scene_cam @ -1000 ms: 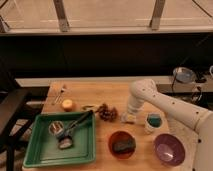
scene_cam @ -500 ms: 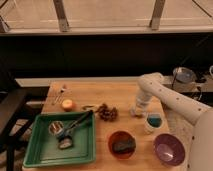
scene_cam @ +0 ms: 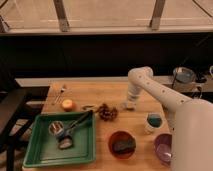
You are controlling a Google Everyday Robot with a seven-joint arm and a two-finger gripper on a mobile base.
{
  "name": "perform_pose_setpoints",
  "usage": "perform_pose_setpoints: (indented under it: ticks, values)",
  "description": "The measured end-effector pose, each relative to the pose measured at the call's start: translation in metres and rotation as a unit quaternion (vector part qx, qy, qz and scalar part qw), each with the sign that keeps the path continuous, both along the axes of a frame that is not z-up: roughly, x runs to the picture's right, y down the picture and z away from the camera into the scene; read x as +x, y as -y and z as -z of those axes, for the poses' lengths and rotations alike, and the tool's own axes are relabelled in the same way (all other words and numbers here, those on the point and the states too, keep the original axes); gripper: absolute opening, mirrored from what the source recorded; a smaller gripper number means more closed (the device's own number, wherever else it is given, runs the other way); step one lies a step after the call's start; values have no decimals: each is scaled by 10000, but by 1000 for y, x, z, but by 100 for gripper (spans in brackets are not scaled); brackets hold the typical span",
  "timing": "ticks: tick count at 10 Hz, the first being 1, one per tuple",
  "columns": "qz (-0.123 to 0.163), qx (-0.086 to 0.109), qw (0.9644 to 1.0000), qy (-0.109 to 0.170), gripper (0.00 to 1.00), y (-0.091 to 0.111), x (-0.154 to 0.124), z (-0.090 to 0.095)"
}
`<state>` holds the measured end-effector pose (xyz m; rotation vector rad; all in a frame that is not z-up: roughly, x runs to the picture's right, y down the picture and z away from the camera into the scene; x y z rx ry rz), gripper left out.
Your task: Wipe table surface with towel
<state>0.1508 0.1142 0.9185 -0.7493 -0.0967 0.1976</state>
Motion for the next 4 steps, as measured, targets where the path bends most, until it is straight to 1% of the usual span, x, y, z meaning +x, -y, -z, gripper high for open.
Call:
perform_pose_setpoints:
  ticks: [2, 3, 4]
  values:
    - [12, -2, 9999, 117, 0, -16, -6, 14]
    - [6, -20, 9999, 116, 0, -29, -5, 27]
    - [-36, -32, 10000, 67, 0, -38, -1, 36]
